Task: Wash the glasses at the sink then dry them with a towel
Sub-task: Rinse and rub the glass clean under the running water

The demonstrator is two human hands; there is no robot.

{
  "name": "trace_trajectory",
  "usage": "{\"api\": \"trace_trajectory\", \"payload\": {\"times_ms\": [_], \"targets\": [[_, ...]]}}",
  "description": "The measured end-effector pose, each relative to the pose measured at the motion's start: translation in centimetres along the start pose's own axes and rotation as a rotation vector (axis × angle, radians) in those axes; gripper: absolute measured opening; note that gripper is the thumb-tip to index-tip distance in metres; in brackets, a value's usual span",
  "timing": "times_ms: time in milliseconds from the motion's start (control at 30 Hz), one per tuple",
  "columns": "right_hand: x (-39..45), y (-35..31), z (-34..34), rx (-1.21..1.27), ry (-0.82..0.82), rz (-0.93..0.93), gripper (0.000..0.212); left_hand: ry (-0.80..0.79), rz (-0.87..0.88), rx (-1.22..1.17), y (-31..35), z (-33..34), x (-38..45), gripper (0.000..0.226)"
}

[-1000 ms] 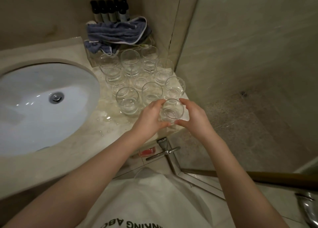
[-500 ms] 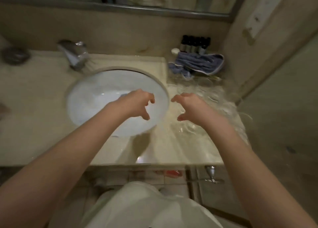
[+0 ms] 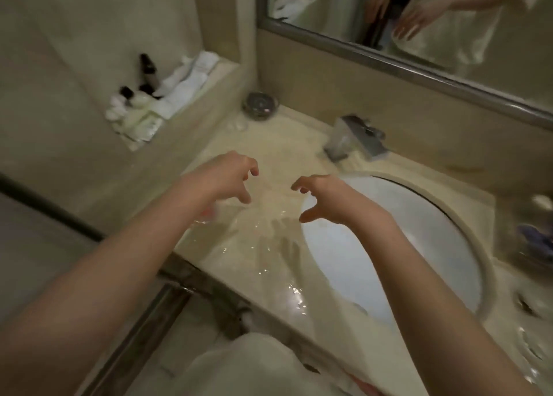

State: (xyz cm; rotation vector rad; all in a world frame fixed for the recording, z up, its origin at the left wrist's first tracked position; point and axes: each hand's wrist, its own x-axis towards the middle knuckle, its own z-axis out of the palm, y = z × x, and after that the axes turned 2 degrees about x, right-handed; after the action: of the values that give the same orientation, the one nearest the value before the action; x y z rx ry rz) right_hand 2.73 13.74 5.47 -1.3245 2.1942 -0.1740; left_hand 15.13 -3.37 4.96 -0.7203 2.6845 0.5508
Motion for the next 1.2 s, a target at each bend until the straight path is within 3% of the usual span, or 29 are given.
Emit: {"api": "trace_trajectory", "payload": {"times_ms": [167, 367, 533, 700, 900, 1033, 1200], "targets": [[6.8, -5.7, 0.6, 0.070, -0.071, -0.063, 0.067, -0.007, -0.086, -0.055, -8.0, -1.6, 0.9, 0.057], [12.5, -8.0, 1.3, 0.049, -0.062, -0.086, 0.066, 0.001, -0.094, -0.102, -11.9, -1.7, 4.1, 0.063], [15.0, -7.4, 1.8, 0.024, -0.066, -0.052, 0.064, -0.029, -0.053, -0.094, -11.0, -0.4, 7.2, 0.083], [15.7, -6.1, 2.4, 0.058, -0.078, -0.017, 0.064, -0.161, -0.016, 0.013, -9.4, 1.3, 8.4, 0.086], [14.8, -4.2, 3.7, 0.143, -0.041, -0.007, 0.057, -0.083, -0.102, -0.077, -8.7, 2.2, 8.0, 0.081], [13.0, -2.0, 4.0, 0.315, 0.064, 0.037, 0.049, -0.033, -0.145, -0.190, -7.1, 2.8, 8.7, 0.076], [9.3, 2.8, 3.3, 0.565, 0.297, 0.198, 0.035, 0.033, -0.001, -0.284, -1.7, 3.2, 10.7, 0.079]]}}
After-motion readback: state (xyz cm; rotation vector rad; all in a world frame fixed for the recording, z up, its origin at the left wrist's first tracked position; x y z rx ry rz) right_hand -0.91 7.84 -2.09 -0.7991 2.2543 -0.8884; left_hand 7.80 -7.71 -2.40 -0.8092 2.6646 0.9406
